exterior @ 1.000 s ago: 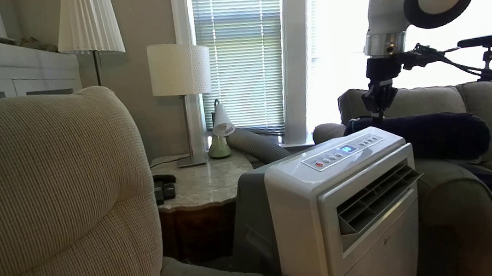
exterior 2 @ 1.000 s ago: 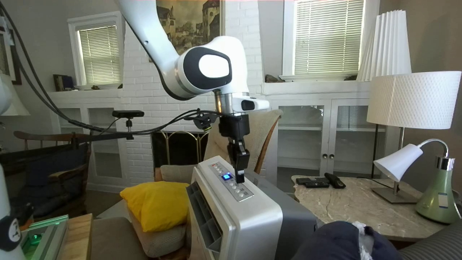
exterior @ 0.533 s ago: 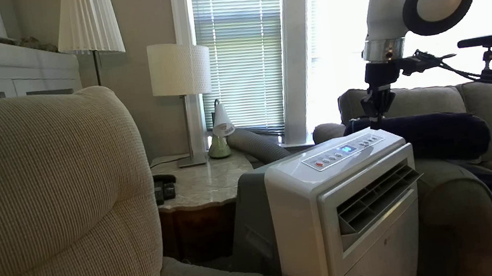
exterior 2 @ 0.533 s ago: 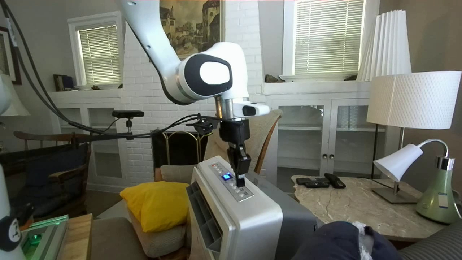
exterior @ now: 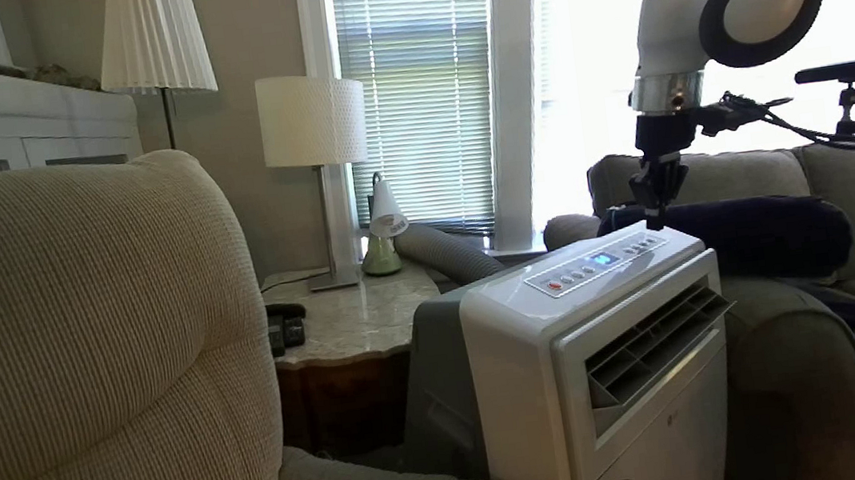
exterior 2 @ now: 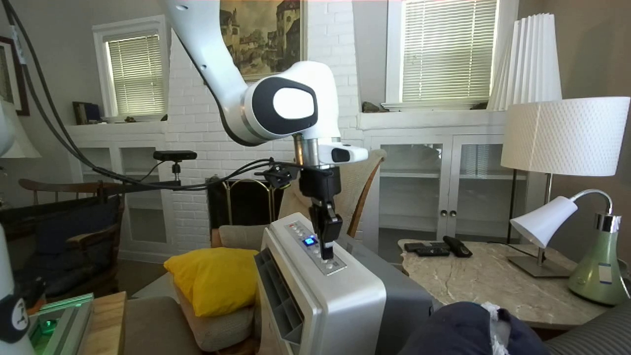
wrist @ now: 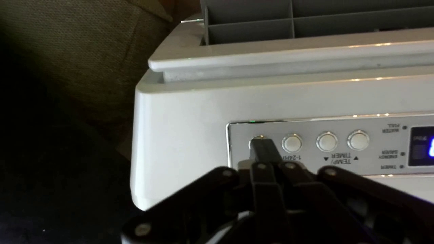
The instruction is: Press the last button on the air conditioner
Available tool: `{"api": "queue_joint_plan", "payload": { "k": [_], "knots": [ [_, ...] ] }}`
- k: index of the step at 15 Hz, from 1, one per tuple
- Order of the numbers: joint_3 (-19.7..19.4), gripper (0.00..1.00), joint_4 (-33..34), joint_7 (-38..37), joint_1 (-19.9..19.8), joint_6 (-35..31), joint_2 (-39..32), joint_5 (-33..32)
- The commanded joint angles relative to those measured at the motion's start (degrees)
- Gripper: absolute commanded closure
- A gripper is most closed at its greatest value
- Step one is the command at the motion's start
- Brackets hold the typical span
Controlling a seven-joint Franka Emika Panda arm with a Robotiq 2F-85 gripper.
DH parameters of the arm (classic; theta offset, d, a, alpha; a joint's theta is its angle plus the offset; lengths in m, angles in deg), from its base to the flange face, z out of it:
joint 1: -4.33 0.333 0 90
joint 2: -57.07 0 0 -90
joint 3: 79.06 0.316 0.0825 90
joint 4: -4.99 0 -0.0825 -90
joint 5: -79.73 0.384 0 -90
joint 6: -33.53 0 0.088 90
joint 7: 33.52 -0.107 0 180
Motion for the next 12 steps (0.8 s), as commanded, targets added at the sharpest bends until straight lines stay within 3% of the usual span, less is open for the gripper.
{"api": "queue_joint_plan", "payload": {
  "k": [1,12],
  "knots": [
    [-1.1,1.00,-0.5,1.4,0.7,0.1,-0.2,-1.0],
    [-0.9,1.00,-1.5,5.4,1.0,-1.8,-0.4,0.0]
  ]
}}
